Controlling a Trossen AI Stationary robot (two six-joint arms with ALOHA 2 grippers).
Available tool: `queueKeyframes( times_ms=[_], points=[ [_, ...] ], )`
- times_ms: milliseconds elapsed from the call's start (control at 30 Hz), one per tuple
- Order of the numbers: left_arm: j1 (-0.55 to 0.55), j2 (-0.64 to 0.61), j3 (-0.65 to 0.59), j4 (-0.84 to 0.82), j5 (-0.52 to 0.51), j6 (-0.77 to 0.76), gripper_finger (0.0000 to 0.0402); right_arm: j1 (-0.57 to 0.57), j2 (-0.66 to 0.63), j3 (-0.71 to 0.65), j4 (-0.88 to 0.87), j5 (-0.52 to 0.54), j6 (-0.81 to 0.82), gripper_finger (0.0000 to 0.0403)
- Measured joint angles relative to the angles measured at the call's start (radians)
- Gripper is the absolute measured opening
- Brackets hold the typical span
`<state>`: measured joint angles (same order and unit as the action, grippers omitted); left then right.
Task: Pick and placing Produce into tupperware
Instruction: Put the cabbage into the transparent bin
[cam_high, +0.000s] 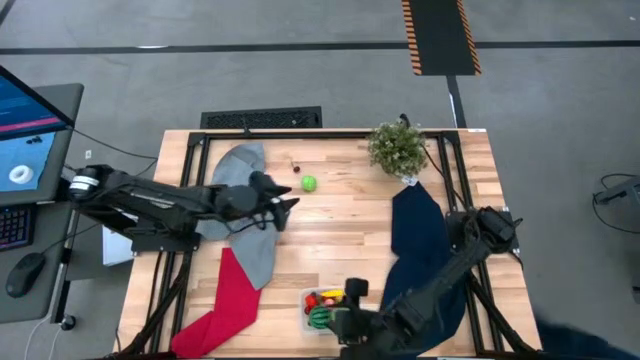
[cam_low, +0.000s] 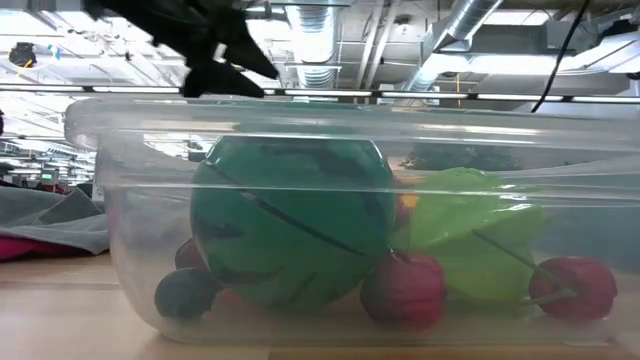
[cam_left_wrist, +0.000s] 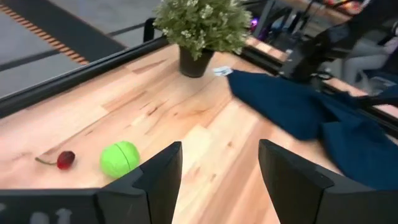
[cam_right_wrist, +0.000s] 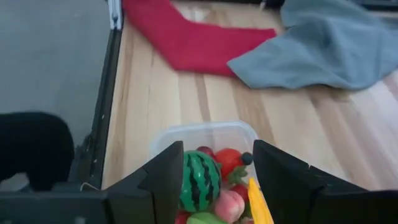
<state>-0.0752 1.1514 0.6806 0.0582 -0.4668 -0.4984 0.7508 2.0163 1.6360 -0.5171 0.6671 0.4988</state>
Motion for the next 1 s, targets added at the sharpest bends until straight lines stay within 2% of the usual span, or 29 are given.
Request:
queueKeyframes(
  times_ms=[100, 200, 367, 467, 633, 733, 1000],
  points=[
    [0.044, 0.097, 0.066, -0.005, 0.033, 0.003, 0.0209, 0.055, -0.001, -0.017, 0.030, 0.061, 0.057, 0.0215],
    [0.088, 0.188, 0.127, -0.054, 0.042, -0.006, 0.0234, 0.111, 0.000, -0.058, 0.098, 0.077, 0.093, 0.0216],
    [0.150, 0.318, 0.204, -0.117, -0.038, -0.055, 0.0294, 0.191, -0.001, -0.118, 0.228, 0.110, 0.088, 0.0216],
    [0.175, 0.370, 0.246, -0.119, -0.033, -0.092, 0.0317, 0.231, 0.001, -0.142, 0.274, 0.135, 0.089, 0.0216],
    [0.218, 0.442, 0.325, -0.134, -0.028, -0.149, 0.0325, 0.279, 0.001, -0.210, 0.357, 0.153, 0.120, 0.0215],
    [0.257, 0.479, 0.386, -0.207, -0.038, -0.216, 0.0325, 0.301, 0.000, -0.232, 0.418, 0.182, 0.130, 0.0215],
    [0.331, 0.546, 0.472, -0.281, 0.071, -0.283, 0.0326, 0.316, 0.000, -0.276, 0.503, 0.193, 0.148, 0.0214]
  ],
)
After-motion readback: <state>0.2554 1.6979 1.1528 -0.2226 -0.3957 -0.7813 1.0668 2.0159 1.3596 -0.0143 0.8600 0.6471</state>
